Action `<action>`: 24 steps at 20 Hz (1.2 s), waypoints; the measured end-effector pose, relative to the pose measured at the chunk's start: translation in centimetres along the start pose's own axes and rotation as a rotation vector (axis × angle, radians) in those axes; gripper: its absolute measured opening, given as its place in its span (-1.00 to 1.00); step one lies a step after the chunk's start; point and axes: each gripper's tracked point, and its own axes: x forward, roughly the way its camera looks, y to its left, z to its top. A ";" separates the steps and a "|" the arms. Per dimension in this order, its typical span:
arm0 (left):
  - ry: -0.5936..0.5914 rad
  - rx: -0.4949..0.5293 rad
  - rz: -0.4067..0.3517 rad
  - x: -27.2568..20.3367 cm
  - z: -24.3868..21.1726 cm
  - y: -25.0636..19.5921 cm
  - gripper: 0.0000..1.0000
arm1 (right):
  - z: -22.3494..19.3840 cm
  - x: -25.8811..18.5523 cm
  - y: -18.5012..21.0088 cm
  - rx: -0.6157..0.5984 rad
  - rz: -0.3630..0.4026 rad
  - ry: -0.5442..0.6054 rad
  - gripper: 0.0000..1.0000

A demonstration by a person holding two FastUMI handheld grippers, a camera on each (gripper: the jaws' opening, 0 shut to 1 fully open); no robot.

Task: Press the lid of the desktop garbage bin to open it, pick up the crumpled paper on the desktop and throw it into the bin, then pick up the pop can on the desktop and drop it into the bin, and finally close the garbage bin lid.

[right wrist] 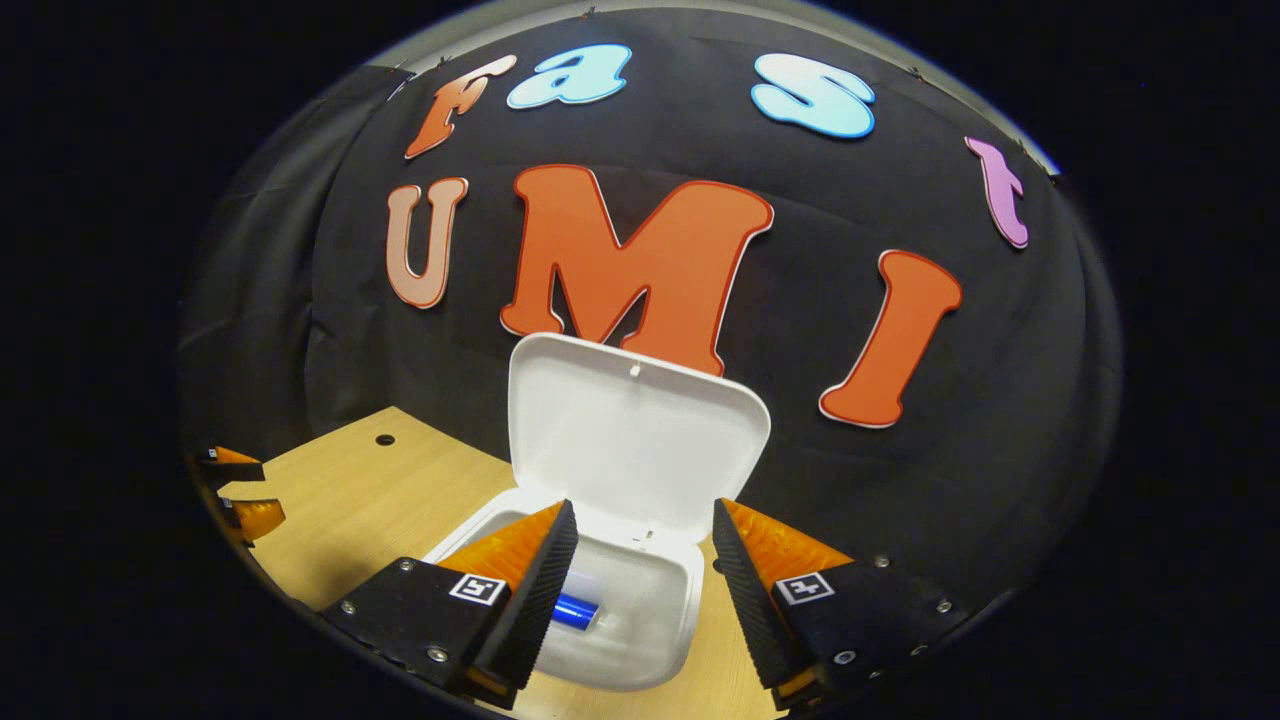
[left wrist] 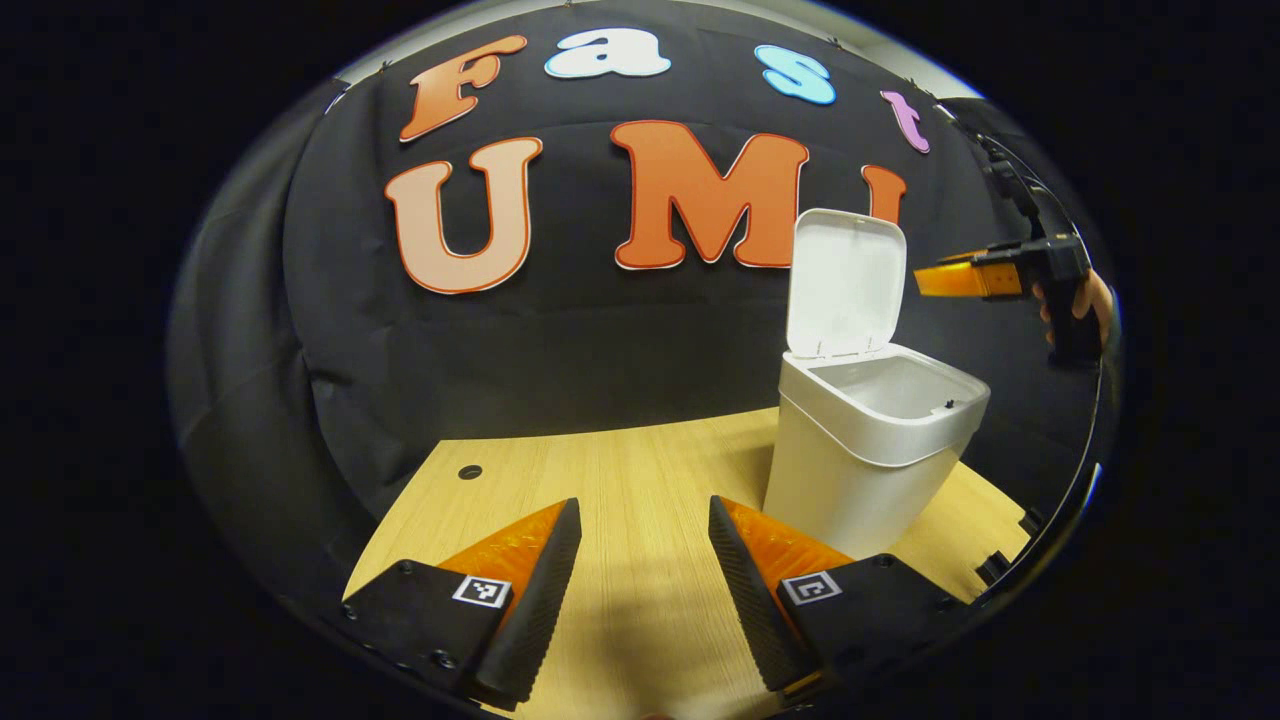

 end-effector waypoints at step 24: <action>0.013 -0.071 0.145 -0.8 -1.6 7.1 0.66 | 8.2 6.5 -0.1 0.067 0.024 -0.033 0.65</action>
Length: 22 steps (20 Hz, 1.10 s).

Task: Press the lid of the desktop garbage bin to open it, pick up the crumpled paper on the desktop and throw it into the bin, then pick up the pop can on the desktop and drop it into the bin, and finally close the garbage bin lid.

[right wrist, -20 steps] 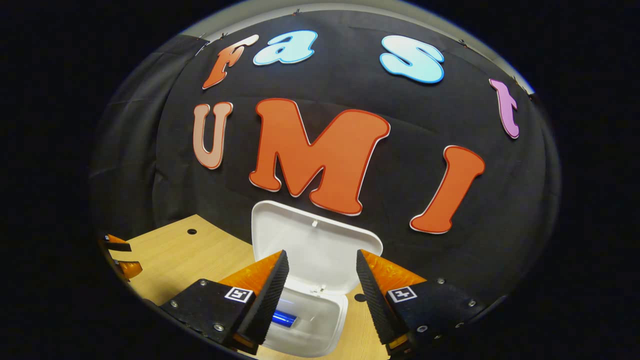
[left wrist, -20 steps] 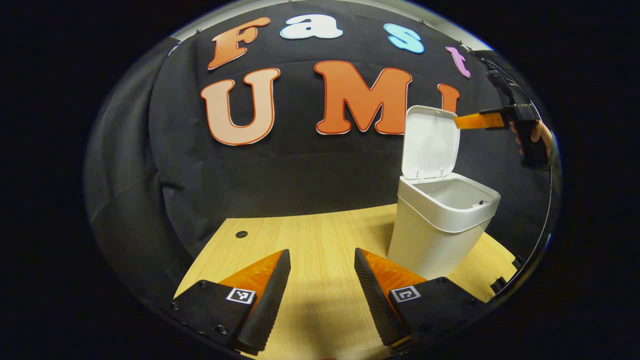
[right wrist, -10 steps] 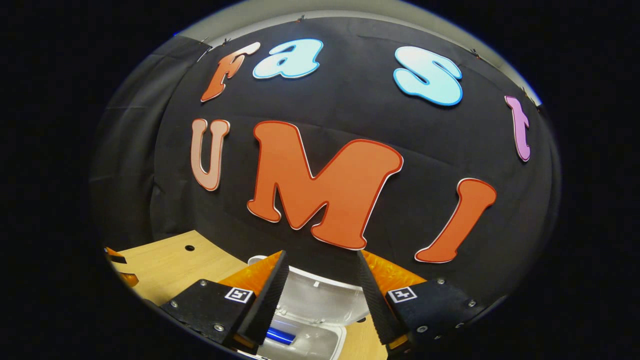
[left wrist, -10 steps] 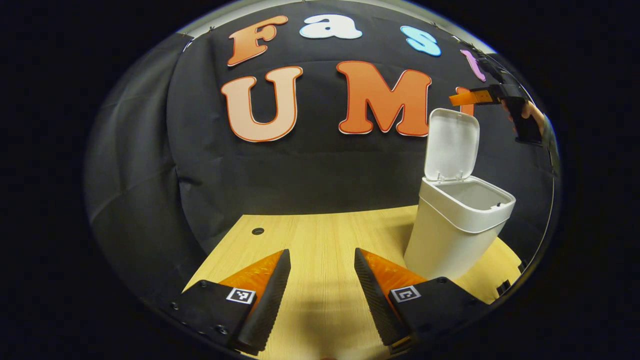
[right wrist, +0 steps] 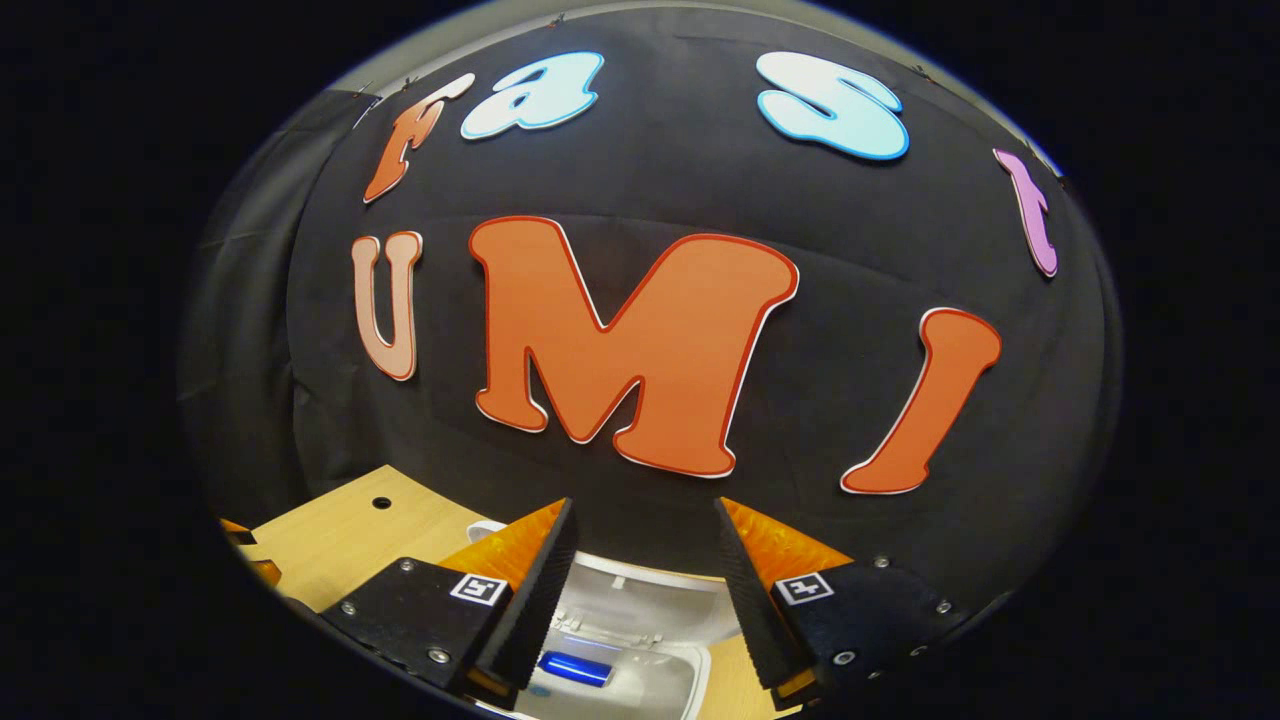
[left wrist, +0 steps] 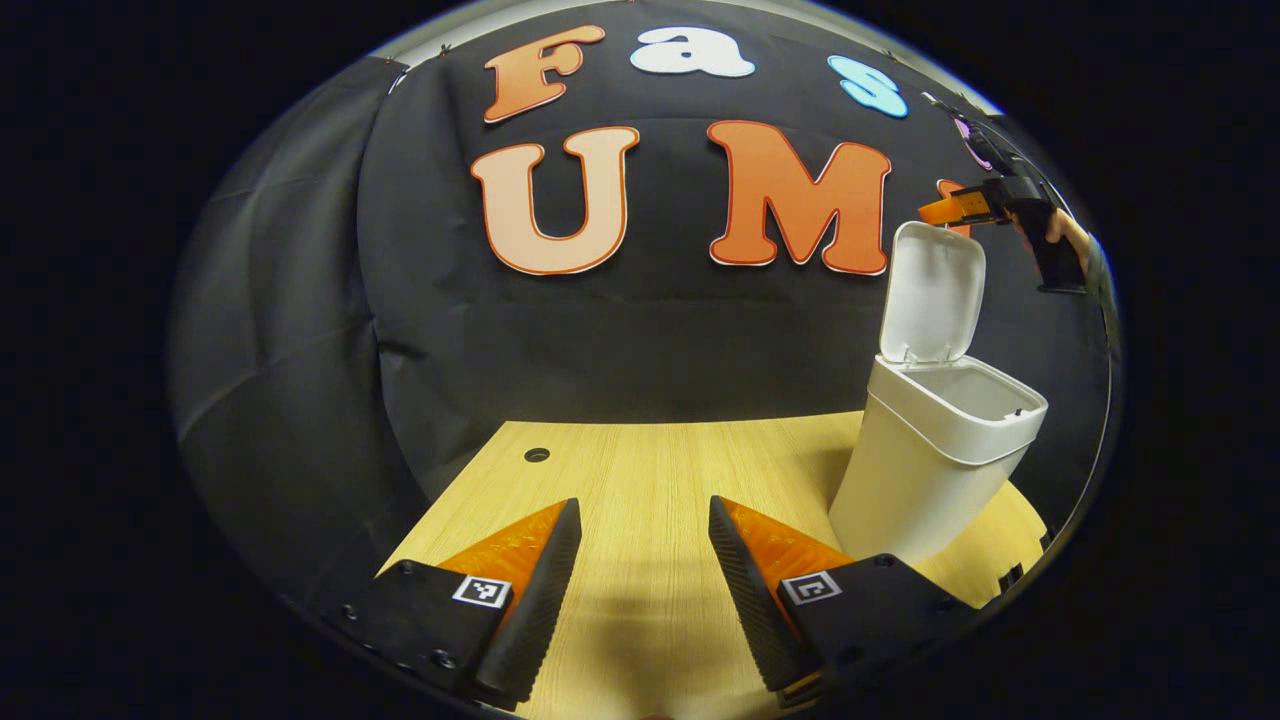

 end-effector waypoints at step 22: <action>0.031 0.042 -0.195 0.5 -1.1 -3.9 0.66 | -13.5 -9.0 5.5 0.063 0.016 0.296 0.65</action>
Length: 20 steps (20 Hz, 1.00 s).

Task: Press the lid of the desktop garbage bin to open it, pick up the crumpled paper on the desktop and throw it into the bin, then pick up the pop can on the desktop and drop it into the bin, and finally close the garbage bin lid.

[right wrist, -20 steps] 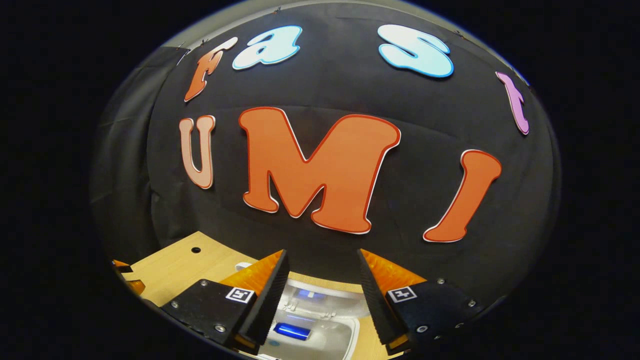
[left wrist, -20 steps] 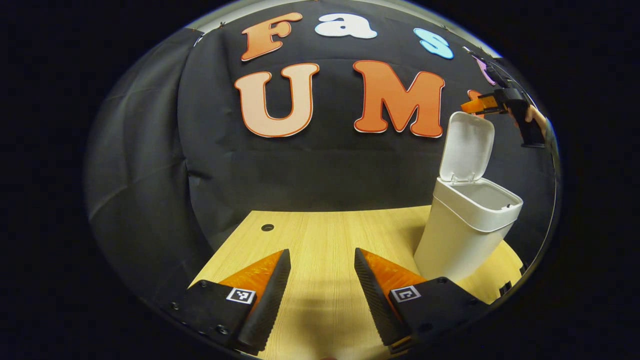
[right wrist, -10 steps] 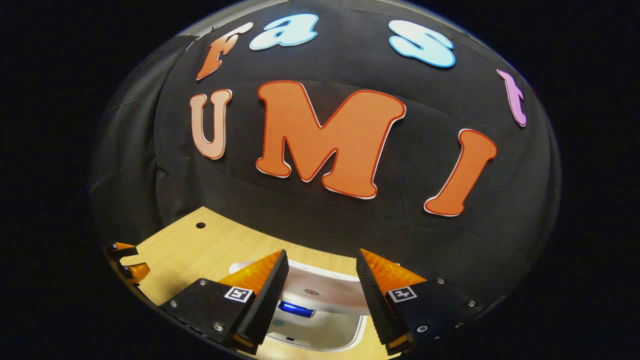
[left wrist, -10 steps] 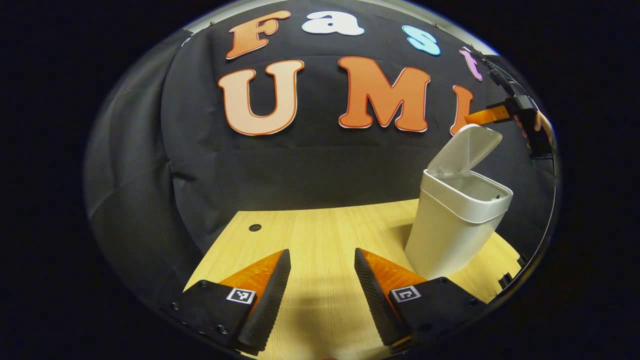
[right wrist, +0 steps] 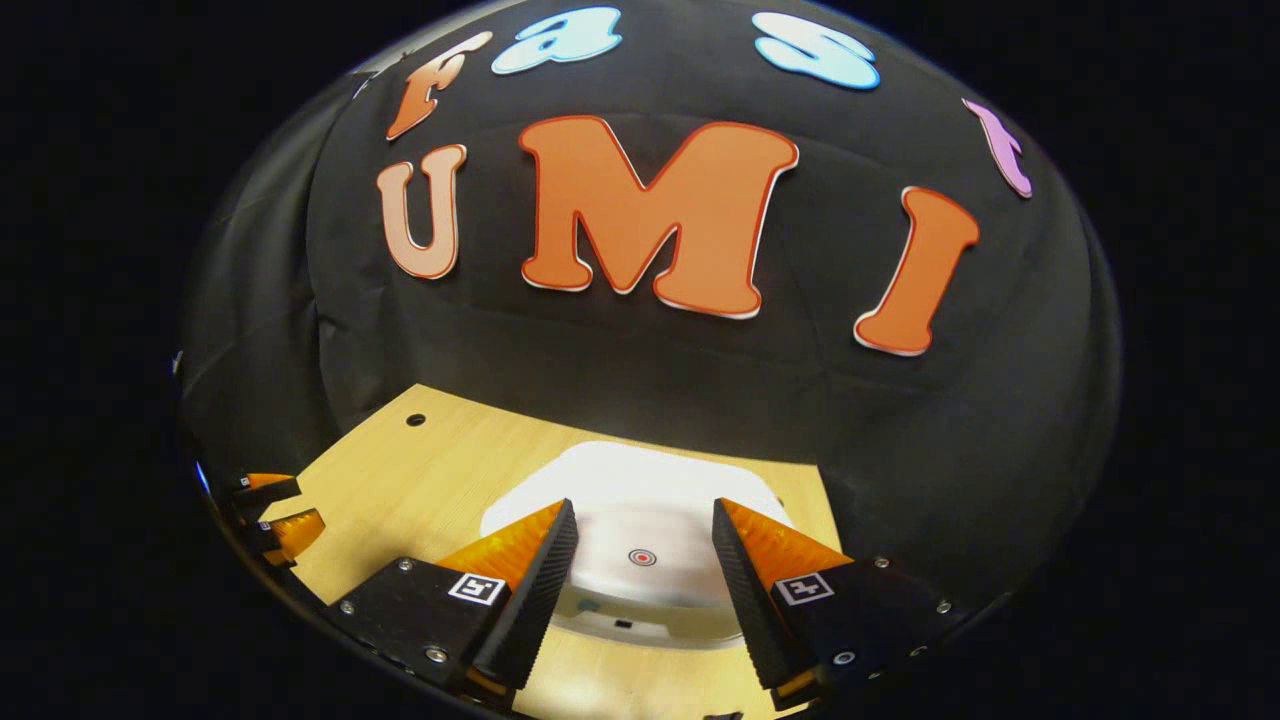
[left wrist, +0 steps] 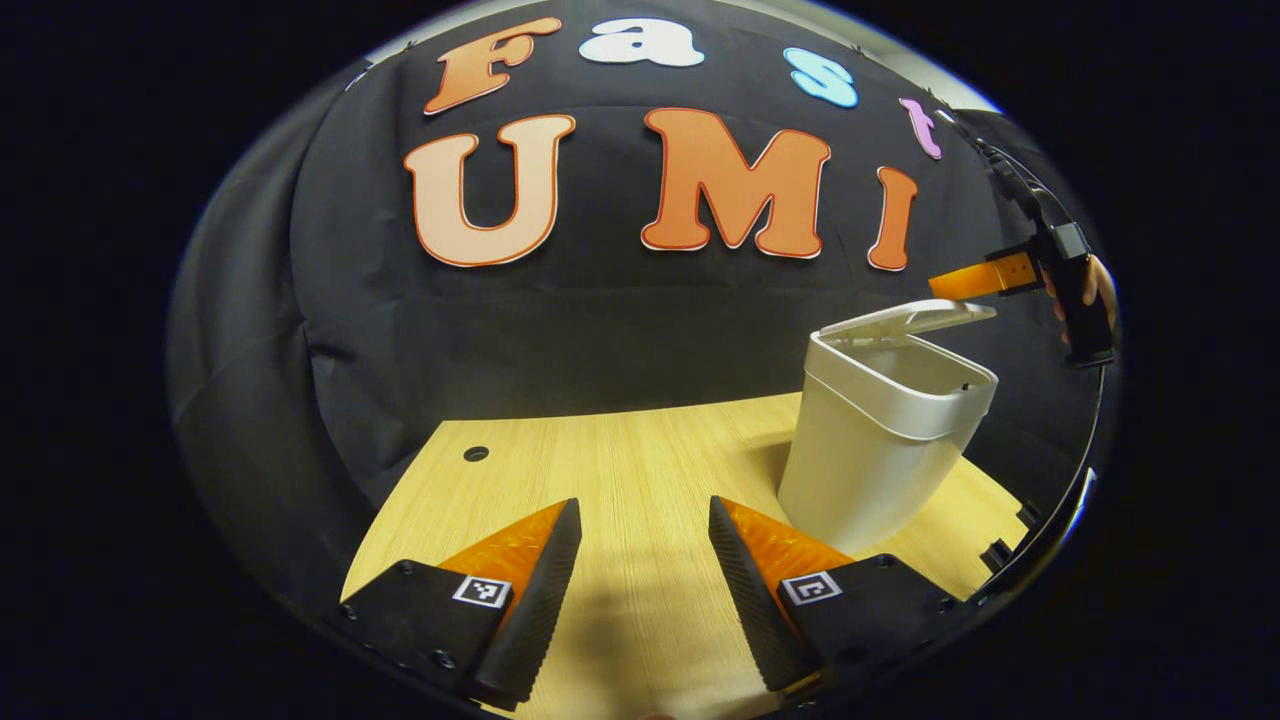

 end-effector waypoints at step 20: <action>0.051 0.033 -0.054 1.1 -1.2 -2.0 0.66 | -6.3 0.5 1.5 0.102 -0.034 0.119 0.63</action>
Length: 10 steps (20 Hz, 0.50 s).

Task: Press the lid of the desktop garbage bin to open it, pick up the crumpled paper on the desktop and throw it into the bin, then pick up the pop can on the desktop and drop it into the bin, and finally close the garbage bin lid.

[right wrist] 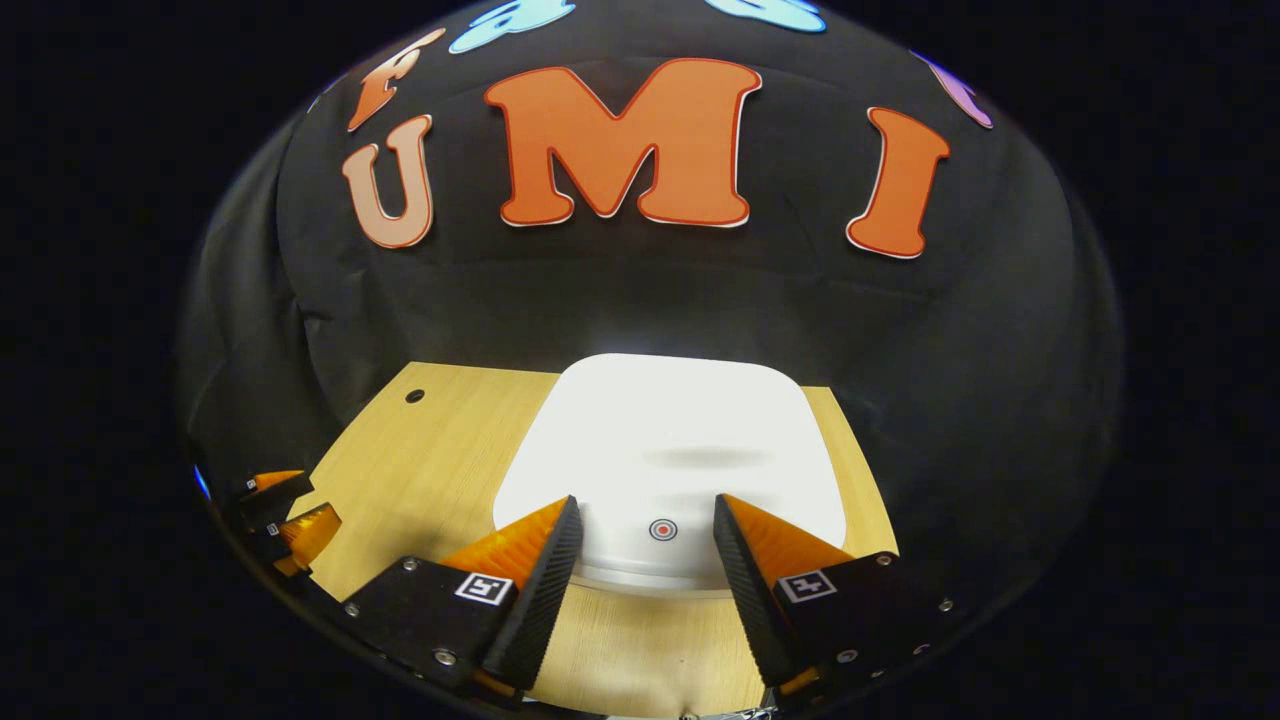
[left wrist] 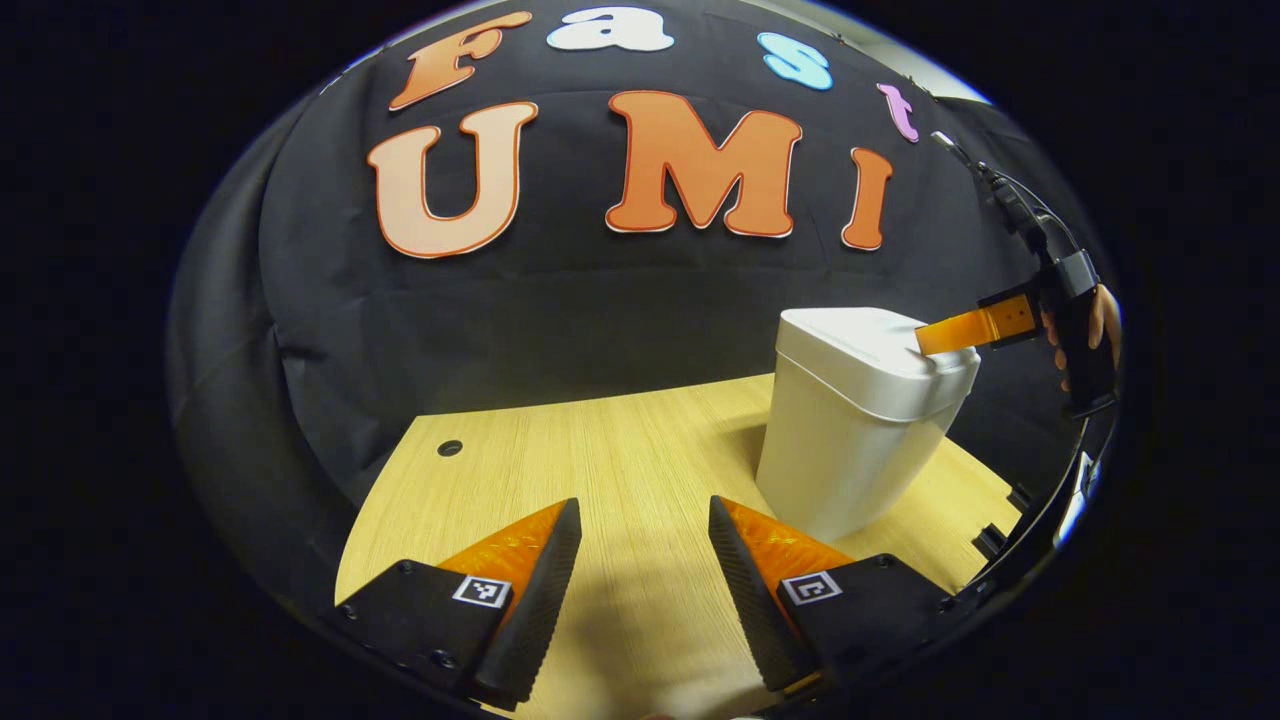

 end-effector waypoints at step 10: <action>0.009 0.015 0.004 0.2 -0.2 0.9 0.66 | -0.2 0.0 0.1 0.063 -0.056 -0.071 0.40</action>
